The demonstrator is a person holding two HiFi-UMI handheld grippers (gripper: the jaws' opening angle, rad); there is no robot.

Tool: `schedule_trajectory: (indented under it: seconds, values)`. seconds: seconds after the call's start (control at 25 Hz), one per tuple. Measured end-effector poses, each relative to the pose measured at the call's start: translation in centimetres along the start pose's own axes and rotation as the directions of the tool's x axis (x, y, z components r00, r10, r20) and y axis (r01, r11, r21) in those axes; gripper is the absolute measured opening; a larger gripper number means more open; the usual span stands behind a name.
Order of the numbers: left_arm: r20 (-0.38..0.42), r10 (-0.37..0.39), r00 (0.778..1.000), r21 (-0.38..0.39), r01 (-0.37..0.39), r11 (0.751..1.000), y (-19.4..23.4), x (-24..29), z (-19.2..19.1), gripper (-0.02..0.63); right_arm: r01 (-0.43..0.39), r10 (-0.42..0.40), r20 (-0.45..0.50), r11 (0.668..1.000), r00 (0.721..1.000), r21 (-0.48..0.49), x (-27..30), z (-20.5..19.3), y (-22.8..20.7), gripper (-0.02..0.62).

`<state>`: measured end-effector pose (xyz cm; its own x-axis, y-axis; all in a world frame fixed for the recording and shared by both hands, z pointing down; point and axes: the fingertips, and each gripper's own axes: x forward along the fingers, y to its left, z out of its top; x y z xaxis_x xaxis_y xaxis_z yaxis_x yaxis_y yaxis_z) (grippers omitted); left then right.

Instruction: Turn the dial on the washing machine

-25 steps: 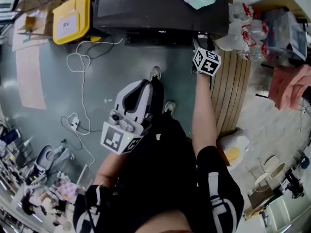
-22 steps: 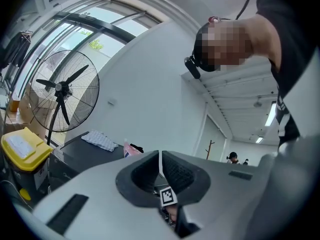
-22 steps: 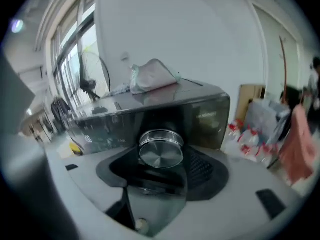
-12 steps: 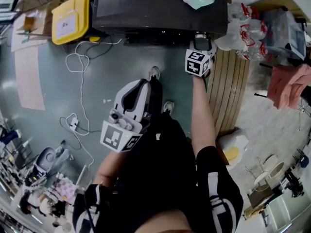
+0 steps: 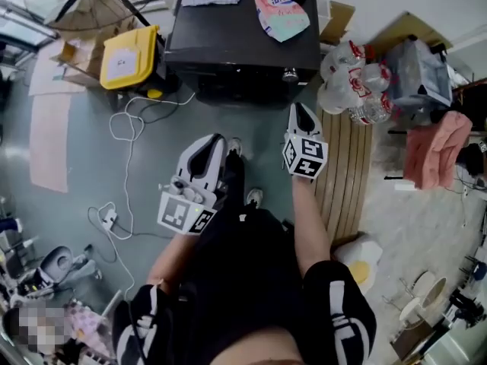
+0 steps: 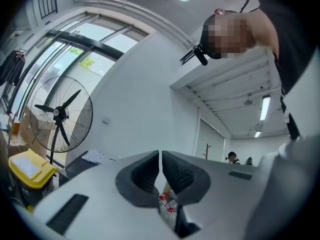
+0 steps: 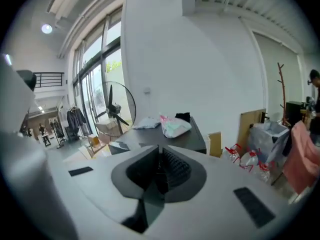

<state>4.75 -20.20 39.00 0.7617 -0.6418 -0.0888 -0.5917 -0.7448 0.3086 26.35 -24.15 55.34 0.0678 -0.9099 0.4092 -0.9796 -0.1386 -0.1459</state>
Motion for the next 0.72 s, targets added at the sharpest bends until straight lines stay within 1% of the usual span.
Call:
schedule_trajectory:
  seconds: [0.08, 0.16, 0.28, 0.48, 0.6, 0.72]
  values:
    - [0.024, 0.002, 1.000, 0.027, -0.002, 1.000, -1.9, -2.3, 1.3, 0.037, -0.048, 0.046, 0.040, 0.998, 0.998, 0.048, -4.4, 1.9, 1.4, 0.028]
    - [0.046, 0.005, 0.999, 0.053, -0.007, 0.999, -3.4, -4.5, 2.5, 0.037, -0.102, 0.096, 0.075, 0.991, 0.993, 0.082, -8.6, 3.3, 2.8, 0.025]
    - [0.062, 0.011, 0.998, 0.062, -0.014, 0.998, -5.0, -7.3, 3.7, 0.037, -0.151, 0.141, 0.126, 0.986, 0.982, 0.068, -14.4, 4.8, 5.0, 0.025]
    - [0.064, 0.002, 0.998, 0.075, -0.007, 0.997, -5.8, -11.2, 5.0, 0.037, -0.168, 0.160, 0.183, 0.985, 0.970, 0.030, -22.1, 5.4, 9.1, 0.025]
    - [0.051, -0.006, 0.999, 0.059, 0.003, 0.998, -5.3, -12.4, 4.9, 0.037, -0.164, 0.158, 0.203, 0.986, 0.966, 0.013, -24.6, 5.2, 11.0, 0.025]
    - [0.045, -0.012, 0.999, 0.050, 0.009, 0.999, -4.7, -13.6, 5.2, 0.037, -0.169, 0.165, 0.201, 0.986, 0.966, 0.001, -26.0, 4.7, 13.0, 0.025]
